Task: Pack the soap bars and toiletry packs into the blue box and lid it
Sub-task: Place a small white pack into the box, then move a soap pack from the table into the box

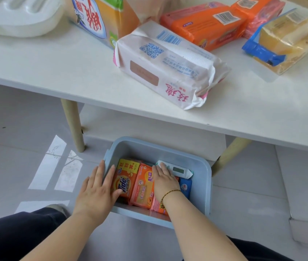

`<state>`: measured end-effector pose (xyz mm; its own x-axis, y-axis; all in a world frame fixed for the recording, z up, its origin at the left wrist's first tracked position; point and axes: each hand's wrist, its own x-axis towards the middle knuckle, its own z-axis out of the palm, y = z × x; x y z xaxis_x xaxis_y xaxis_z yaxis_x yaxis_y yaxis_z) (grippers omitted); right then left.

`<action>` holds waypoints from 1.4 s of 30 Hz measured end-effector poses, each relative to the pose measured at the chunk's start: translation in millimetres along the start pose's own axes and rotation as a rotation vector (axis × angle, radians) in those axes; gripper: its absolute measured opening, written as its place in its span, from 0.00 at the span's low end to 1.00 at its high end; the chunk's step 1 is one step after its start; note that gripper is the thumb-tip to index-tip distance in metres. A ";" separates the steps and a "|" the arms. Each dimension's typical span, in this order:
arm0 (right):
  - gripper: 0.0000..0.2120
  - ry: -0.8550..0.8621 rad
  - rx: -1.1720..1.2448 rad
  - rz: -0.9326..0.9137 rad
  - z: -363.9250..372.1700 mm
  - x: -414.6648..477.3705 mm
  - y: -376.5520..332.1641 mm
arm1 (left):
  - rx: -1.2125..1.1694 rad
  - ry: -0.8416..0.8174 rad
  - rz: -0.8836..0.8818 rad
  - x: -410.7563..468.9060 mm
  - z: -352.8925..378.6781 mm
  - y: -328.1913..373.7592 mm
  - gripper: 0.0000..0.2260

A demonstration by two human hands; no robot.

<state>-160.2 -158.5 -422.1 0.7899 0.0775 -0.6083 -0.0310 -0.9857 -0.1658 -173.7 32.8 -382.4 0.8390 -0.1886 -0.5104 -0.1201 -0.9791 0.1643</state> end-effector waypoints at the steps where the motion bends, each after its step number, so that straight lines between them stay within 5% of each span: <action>1: 0.36 -0.011 0.006 0.018 -0.8 2.3 -2.0 | 0.007 0.001 -0.007 0.3 -0.4 -0.2 0.56; 7: 0.39 -0.078 -0.020 0.053 -4.0 9.4 -7.3 | 0.011 0.009 -0.019 2.2 -1.0 -0.1 0.56; 10: 0.38 -0.104 0.057 0.031 -18.7 0.1 -6.6 | -0.016 0.001 -0.026 2.7 2.2 -0.7 0.36; 17: 0.29 0.208 0.152 -0.113 -88.8 -65.2 -28.5 | -0.061 -0.028 -0.041 -5.3 -11.9 3.8 0.29; 21: 0.22 0.310 0.249 -0.340 -143.1 -136.4 -62.0 | -0.168 0.169 0.042 -22.8 -48.2 23.3 0.24; 23: 0.15 0.566 0.274 -0.494 -166.5 -171.3 -77.9 | -0.230 0.335 0.134 -37.8 -70.1 35.0 0.21; 25: 0.10 1.052 0.174 -0.594 -186.2 -190.2 -84.4 | -0.289 0.563 0.224 -57.6 -93.7 42.3 0.19; 27: 0.08 1.351 0.093 -0.551 -205.7 -194.6 -83.6 | -0.318 0.848 0.317 -74.8 -114.6 45.5 0.18; 30: 0.17 1.180 0.045 -0.259 -226.0 -181.8 -77.7 | -0.253 1.066 0.368 -92.0 -139.4 46.1 0.21; 33: 0.29 0.903 0.044 -0.164 -228.6 -164.2 -72.5 | -0.213 0.982 0.278 -91.7 -156.9 37.8 0.27; 37: 0.36 0.835 -0.009 -0.139 -229.2 -149.5 -73.6 | -0.097 0.800 0.146 -73.3 -170.0 20.9 0.30; 42: 0.40 0.860 -0.250 -0.066 -228.3 -145.3 -78.4 | -0.041 0.781 0.148 -66.8 -175.8 16.9 0.29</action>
<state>-132.8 -126.7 -143.5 0.9742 0.0953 0.2044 0.0857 -0.9948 0.0556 -138.4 42.4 -197.1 0.9471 -0.1938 0.2560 -0.2529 -0.9415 0.2229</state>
